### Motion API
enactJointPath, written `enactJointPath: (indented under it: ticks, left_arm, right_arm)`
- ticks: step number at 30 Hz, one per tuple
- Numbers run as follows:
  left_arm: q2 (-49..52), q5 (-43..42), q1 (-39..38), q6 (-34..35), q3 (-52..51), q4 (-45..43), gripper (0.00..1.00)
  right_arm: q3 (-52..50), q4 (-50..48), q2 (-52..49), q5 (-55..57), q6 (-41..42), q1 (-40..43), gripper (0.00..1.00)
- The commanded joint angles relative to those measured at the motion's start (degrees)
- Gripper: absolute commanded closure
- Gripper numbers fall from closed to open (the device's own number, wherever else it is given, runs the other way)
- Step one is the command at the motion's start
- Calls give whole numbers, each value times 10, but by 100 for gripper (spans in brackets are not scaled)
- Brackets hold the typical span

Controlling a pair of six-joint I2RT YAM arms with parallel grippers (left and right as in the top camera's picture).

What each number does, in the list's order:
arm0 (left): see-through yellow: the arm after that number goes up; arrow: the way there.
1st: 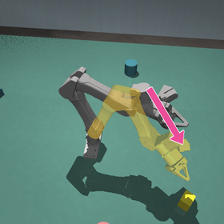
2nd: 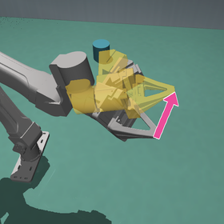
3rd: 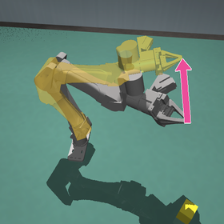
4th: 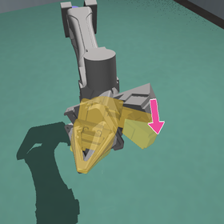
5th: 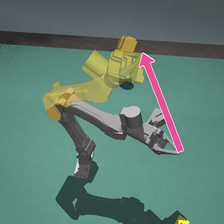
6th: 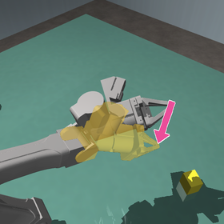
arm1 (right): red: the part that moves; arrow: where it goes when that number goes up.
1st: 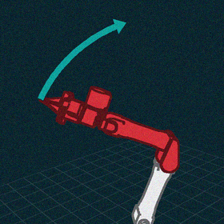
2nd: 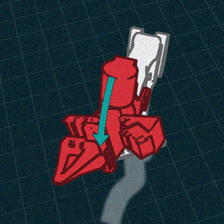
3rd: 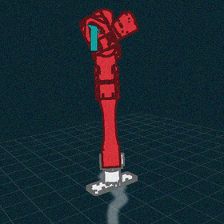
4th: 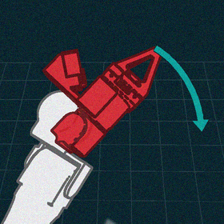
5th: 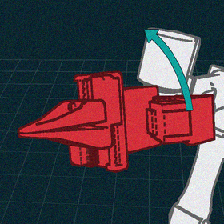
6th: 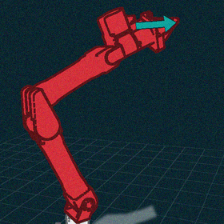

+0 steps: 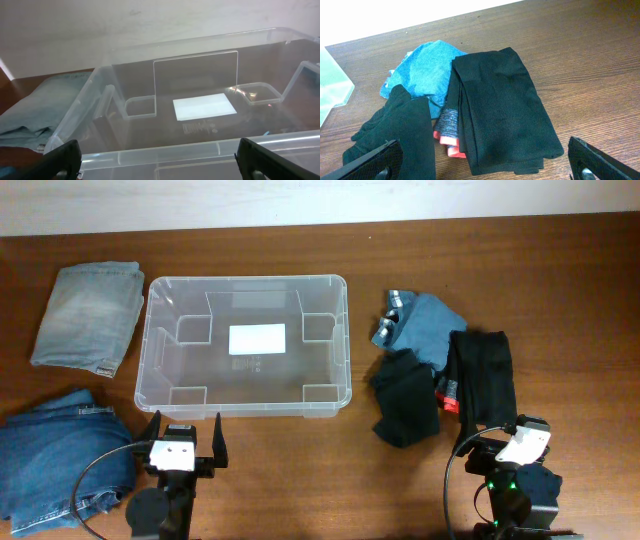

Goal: Pack container
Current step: 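Move the left gripper down toward the folded dark-blue jeans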

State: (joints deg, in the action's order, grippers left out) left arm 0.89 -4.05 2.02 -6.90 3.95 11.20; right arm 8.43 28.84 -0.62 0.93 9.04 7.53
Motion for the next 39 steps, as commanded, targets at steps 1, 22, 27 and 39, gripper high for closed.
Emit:
enactJointPath:
  ticks: [1,22,27,39]
  left_arm:
    - [-5,4,-3,-9,-6,-3,1]
    - [-5,-4,-2,-18,-6,-24,1]
    - [-5,-14,-3,-15,5,-78,1]
    - [319,131,2,52,381,141,1]
  right_arm:
    - [-4,1,4,-3,5,4,2]
    - [-4,1,4,-3,5,4,2]
    - [-4,1,4,-3,5,4,2]
    - [-4,1,4,-3,5,4,1]
